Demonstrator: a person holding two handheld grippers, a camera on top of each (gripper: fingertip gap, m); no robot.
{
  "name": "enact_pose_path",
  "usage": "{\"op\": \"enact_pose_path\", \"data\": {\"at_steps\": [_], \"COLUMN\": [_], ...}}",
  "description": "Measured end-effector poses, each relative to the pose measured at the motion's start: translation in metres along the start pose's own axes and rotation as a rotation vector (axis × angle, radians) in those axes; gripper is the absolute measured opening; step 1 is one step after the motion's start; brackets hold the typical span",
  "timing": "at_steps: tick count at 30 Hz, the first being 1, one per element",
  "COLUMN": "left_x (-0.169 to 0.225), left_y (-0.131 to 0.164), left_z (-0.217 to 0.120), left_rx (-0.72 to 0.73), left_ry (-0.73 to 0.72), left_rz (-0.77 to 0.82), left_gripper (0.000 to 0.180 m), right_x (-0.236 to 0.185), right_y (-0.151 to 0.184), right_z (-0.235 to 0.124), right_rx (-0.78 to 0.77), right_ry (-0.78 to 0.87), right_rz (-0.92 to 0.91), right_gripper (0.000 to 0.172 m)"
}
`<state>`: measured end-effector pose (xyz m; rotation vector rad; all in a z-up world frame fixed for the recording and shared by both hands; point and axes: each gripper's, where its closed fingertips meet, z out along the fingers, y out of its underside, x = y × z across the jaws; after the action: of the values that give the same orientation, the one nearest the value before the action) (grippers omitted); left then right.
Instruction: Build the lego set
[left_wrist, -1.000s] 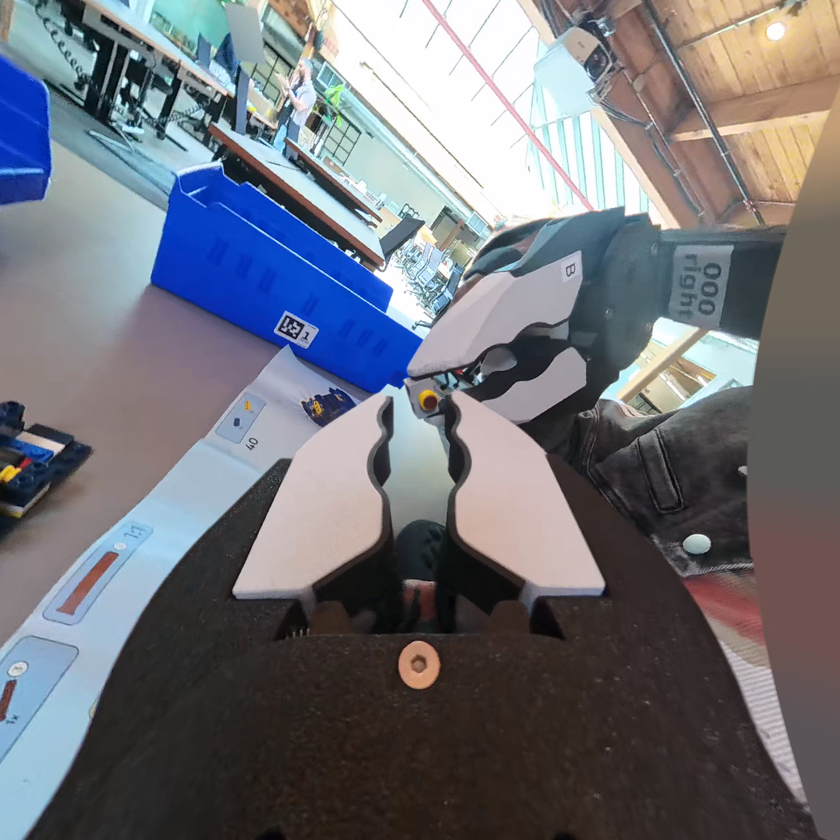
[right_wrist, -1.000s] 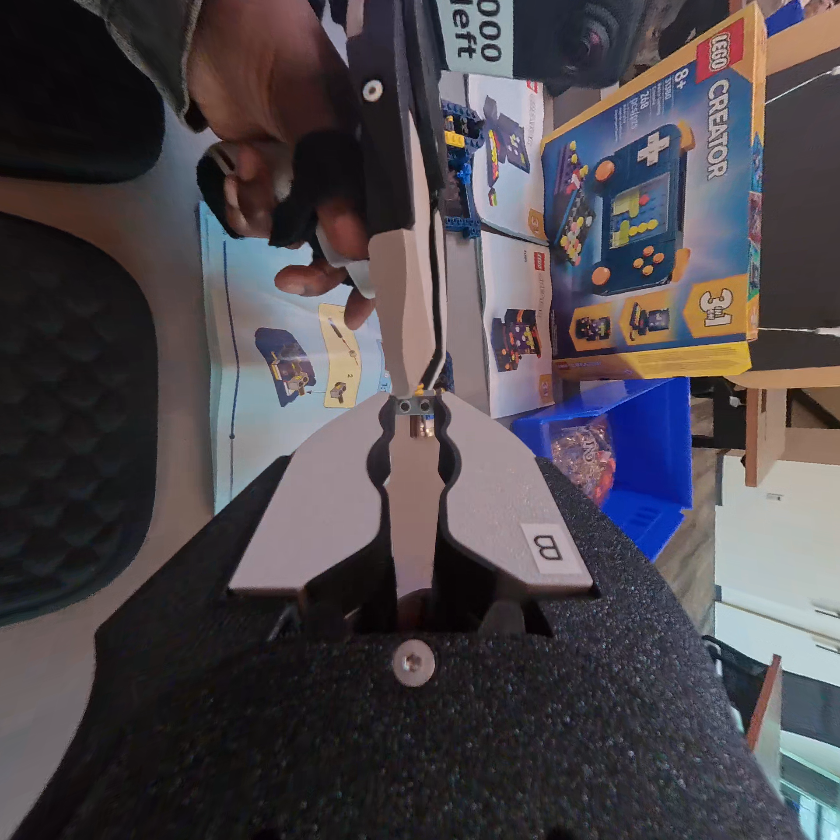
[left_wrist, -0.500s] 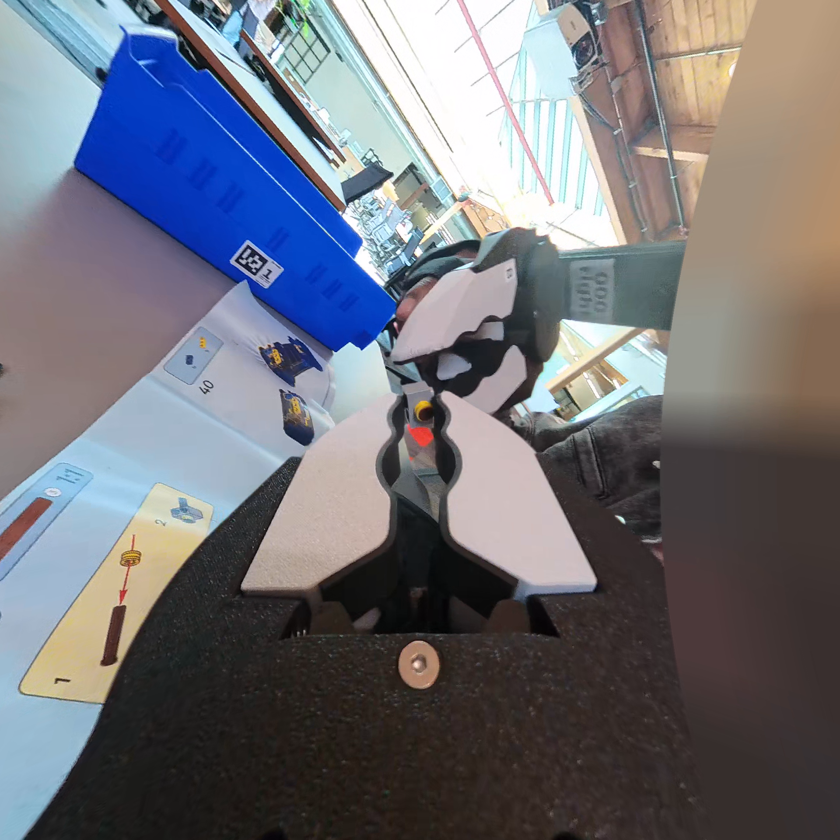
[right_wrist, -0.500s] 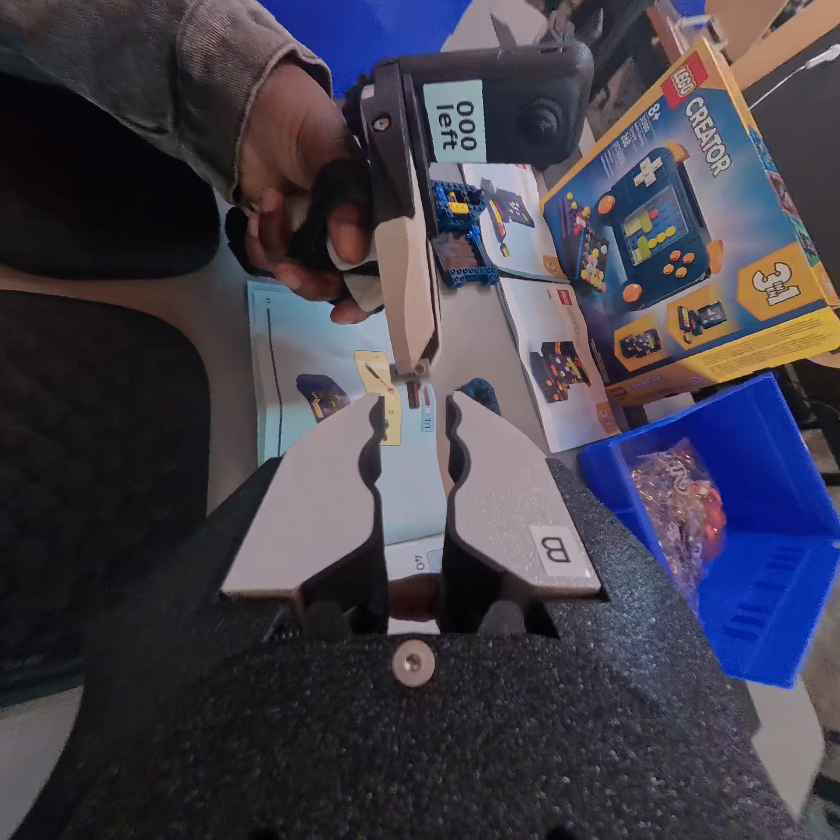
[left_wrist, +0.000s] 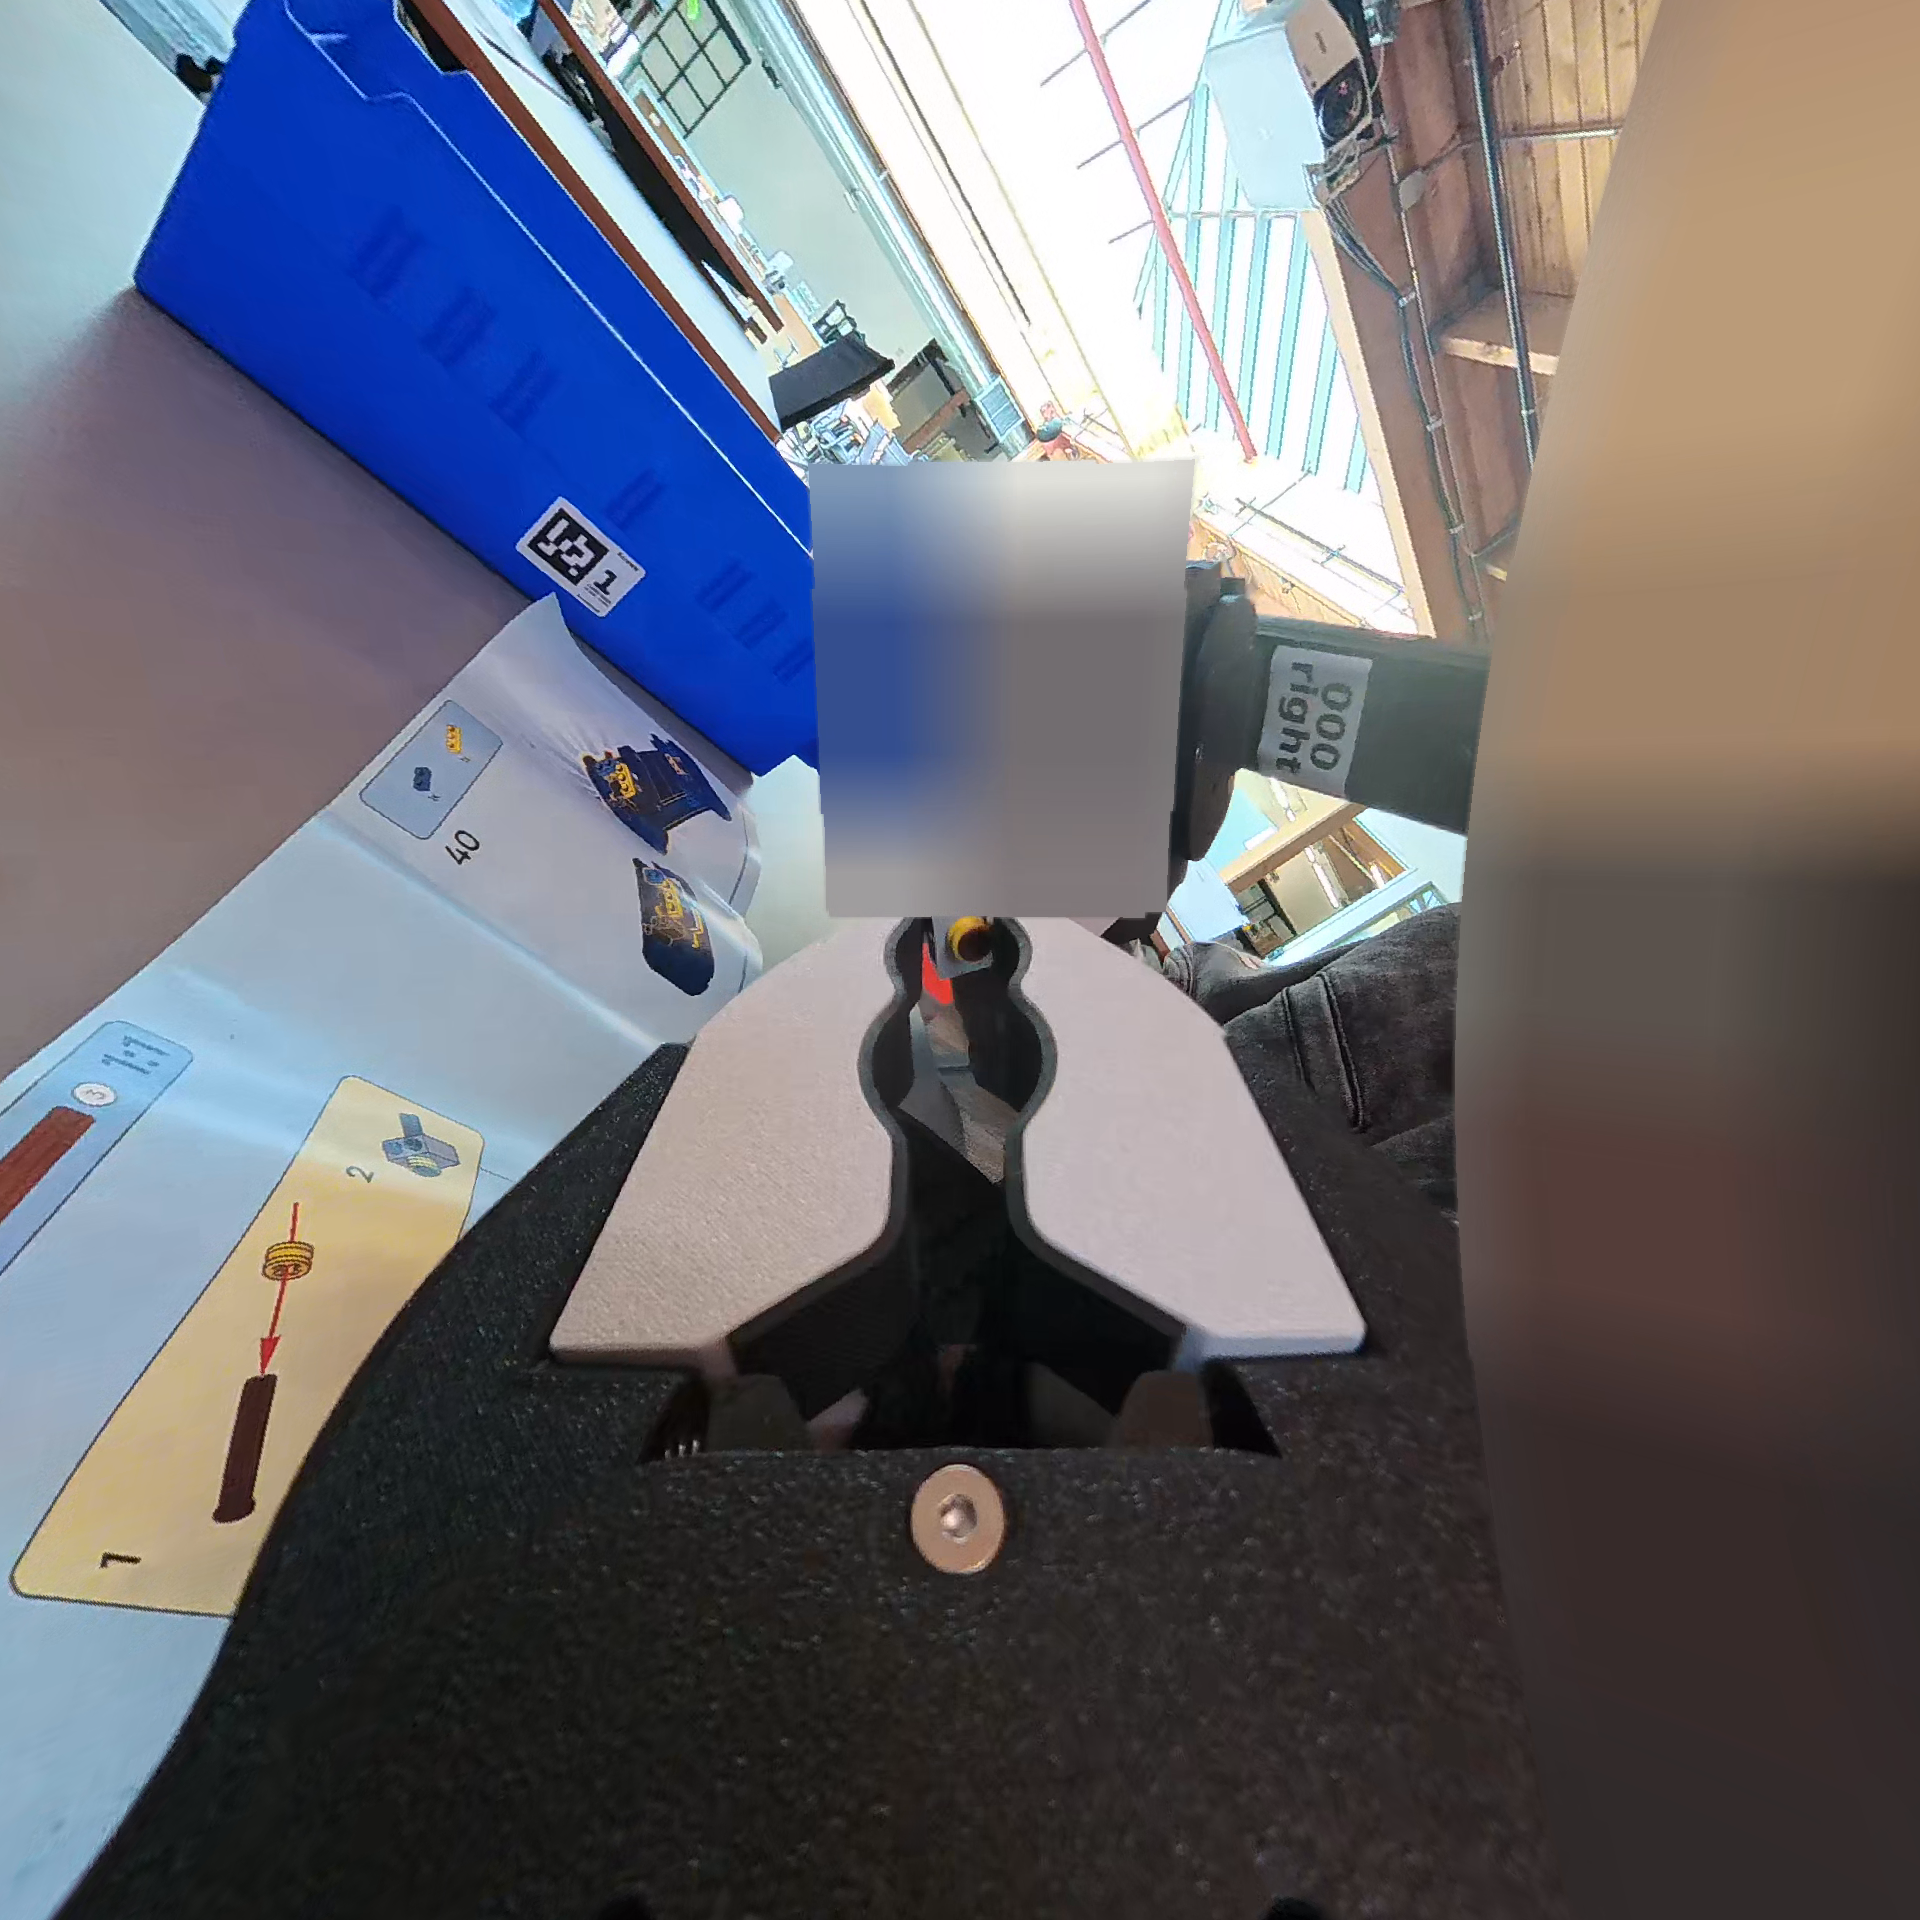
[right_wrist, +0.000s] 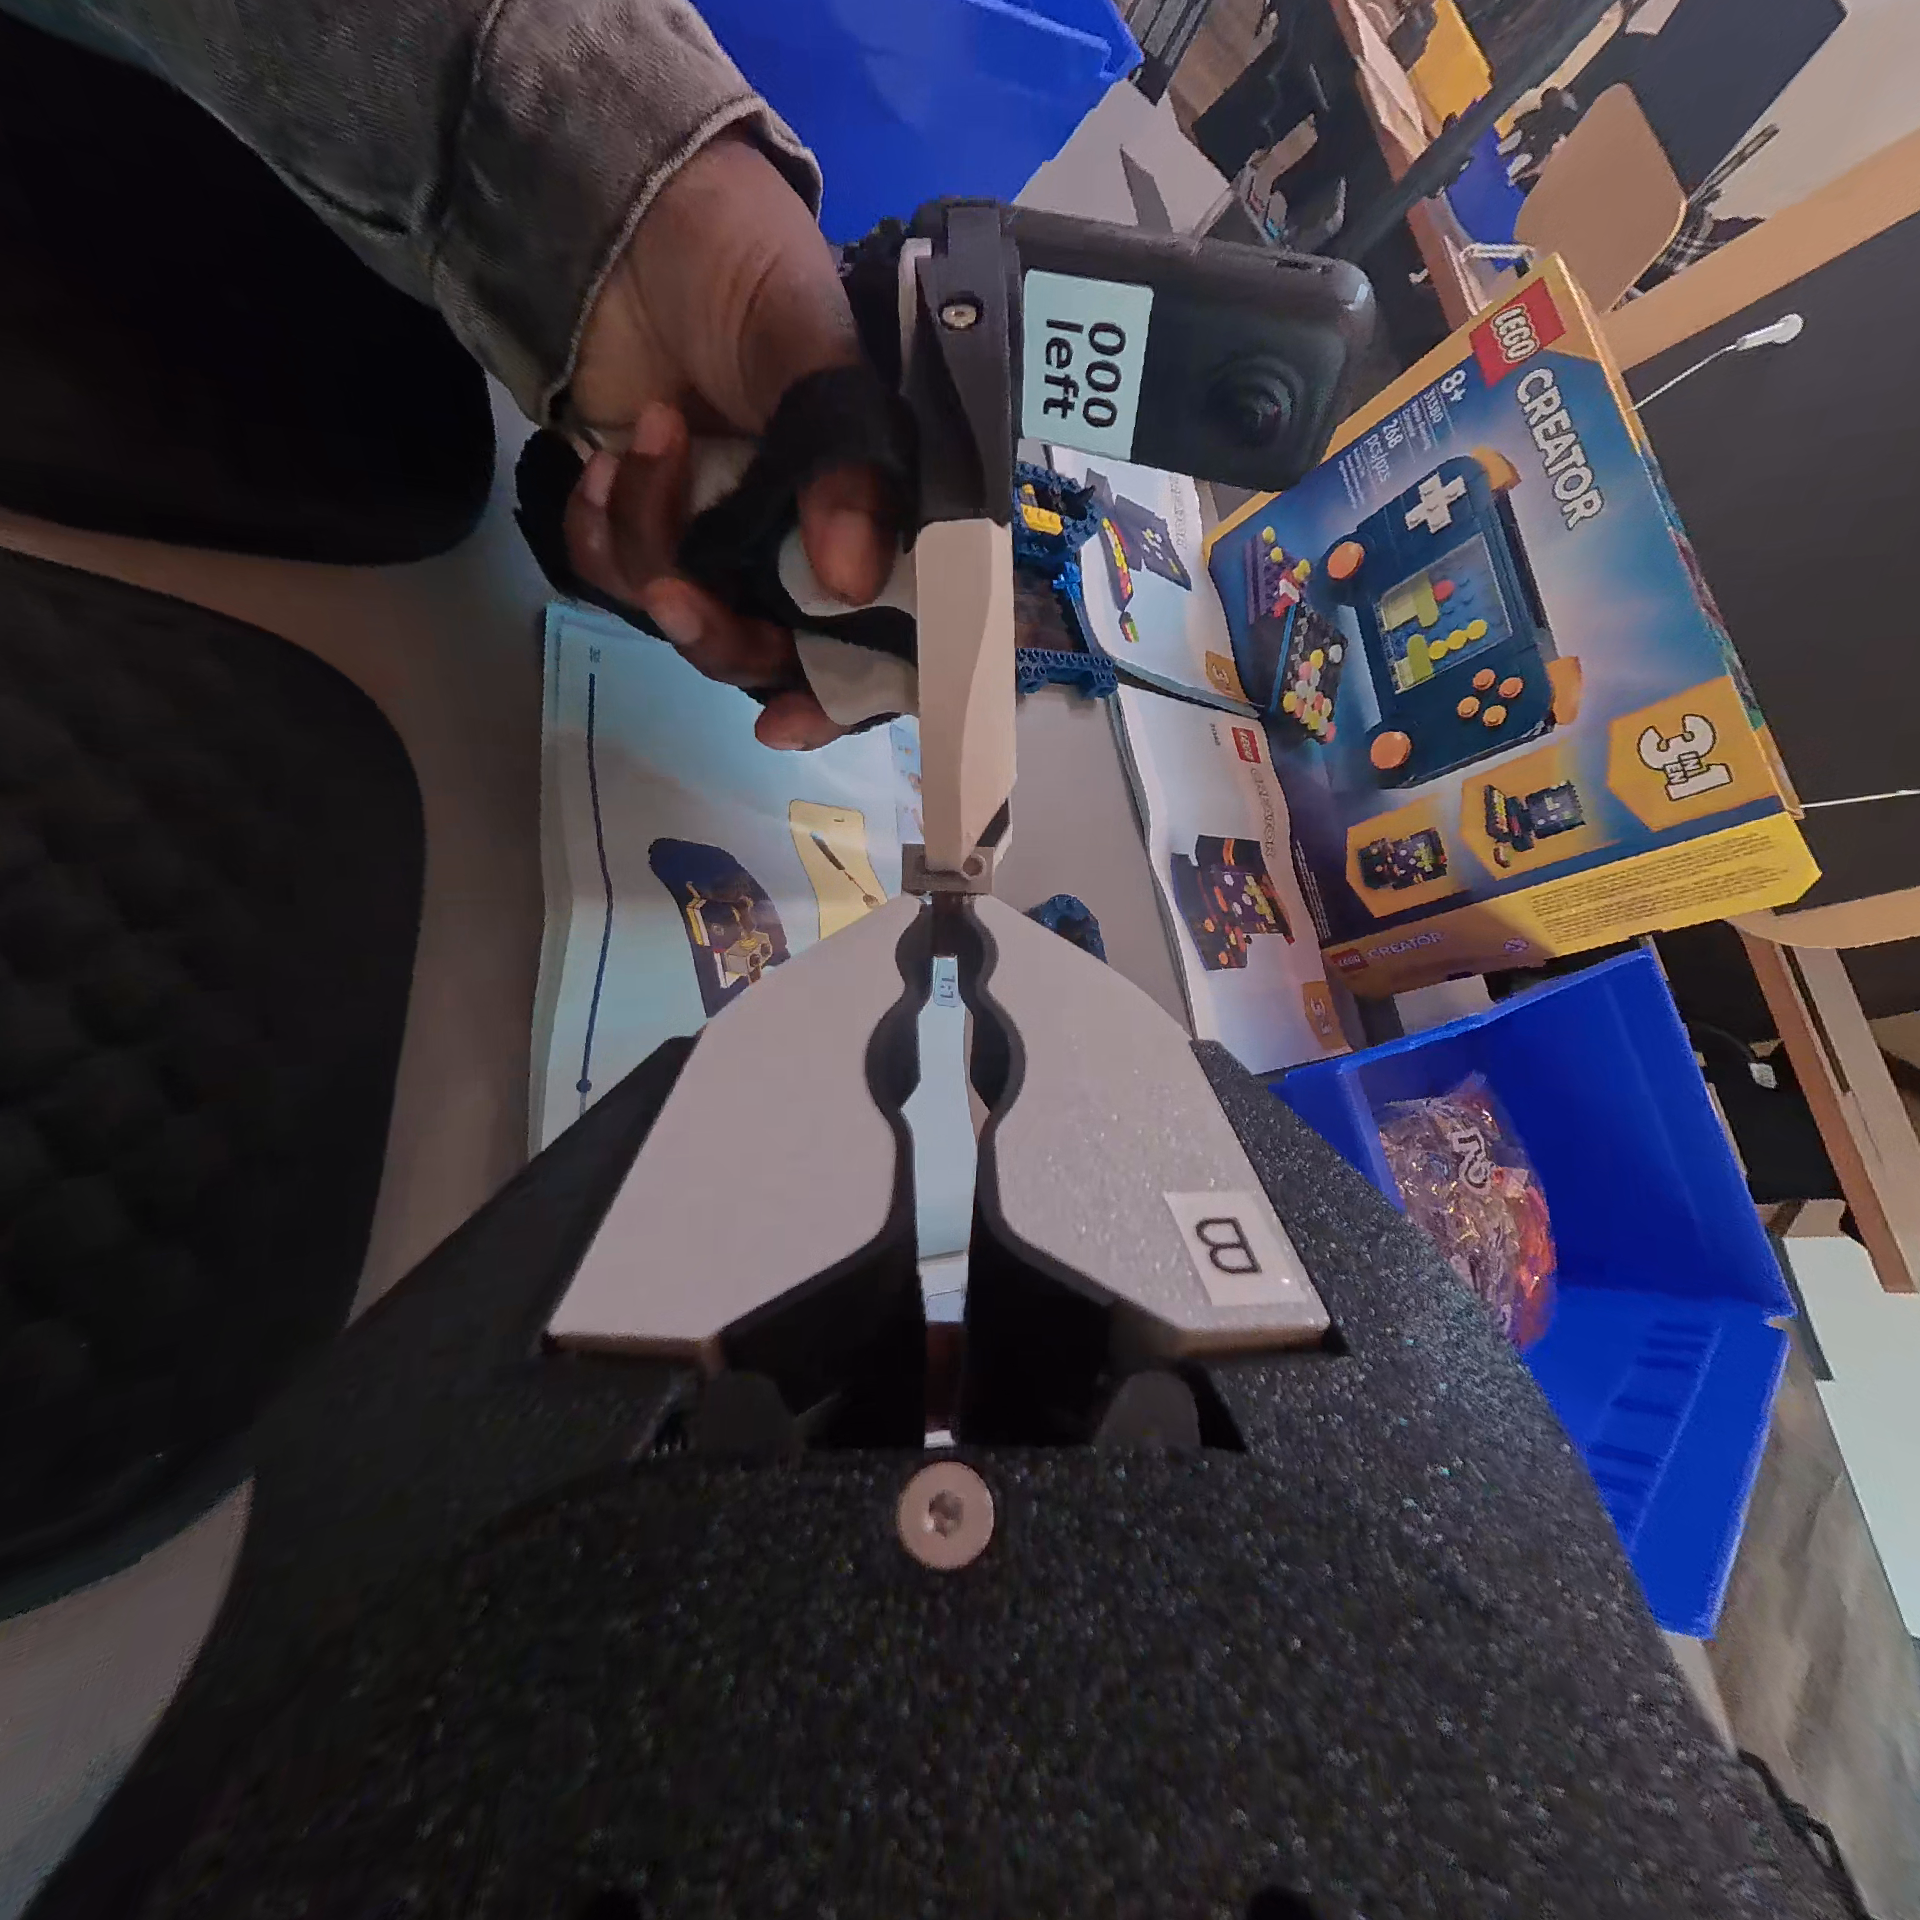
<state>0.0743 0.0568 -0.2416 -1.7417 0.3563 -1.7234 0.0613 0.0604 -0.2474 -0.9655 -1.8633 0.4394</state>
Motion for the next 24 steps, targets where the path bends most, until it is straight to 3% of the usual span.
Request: {"op": "enact_pose_path", "data": {"at_steps": [5,9,13,17,24], "left_x": [-0.001,-0.016,-0.039,-0.060,-0.103], "left_y": [-0.020,-0.027,-0.031,-0.040,-0.044], "left_z": [-0.015,-0.029,-0.043,-0.053,-0.051], "left_rx": [0.079,0.039,-0.074,-0.215,-0.458], "left_ry": [-0.050,-0.259,-0.536,-0.759,-0.843], "left_rz": [0.071,0.271,0.525,0.779,0.802], "left_gripper": [0.022,0.030,0.039,0.042,0.047], "right_x": [0.006,0.016,0.031,0.051,0.044], "right_y": [0.018,0.036,0.050,0.068,0.112], "right_z": [-0.003,-0.003,-0.003,0.002,0.045], "right_rx": [0.016,0.079,0.130,0.041,-0.153], "right_ry": [0.024,0.023,-0.051,-0.187,-0.425], "right_rz": [0.092,0.253,0.455,0.566,0.575], "right_gripper": [0.004,0.004,0.004,0.004,0.004]}}
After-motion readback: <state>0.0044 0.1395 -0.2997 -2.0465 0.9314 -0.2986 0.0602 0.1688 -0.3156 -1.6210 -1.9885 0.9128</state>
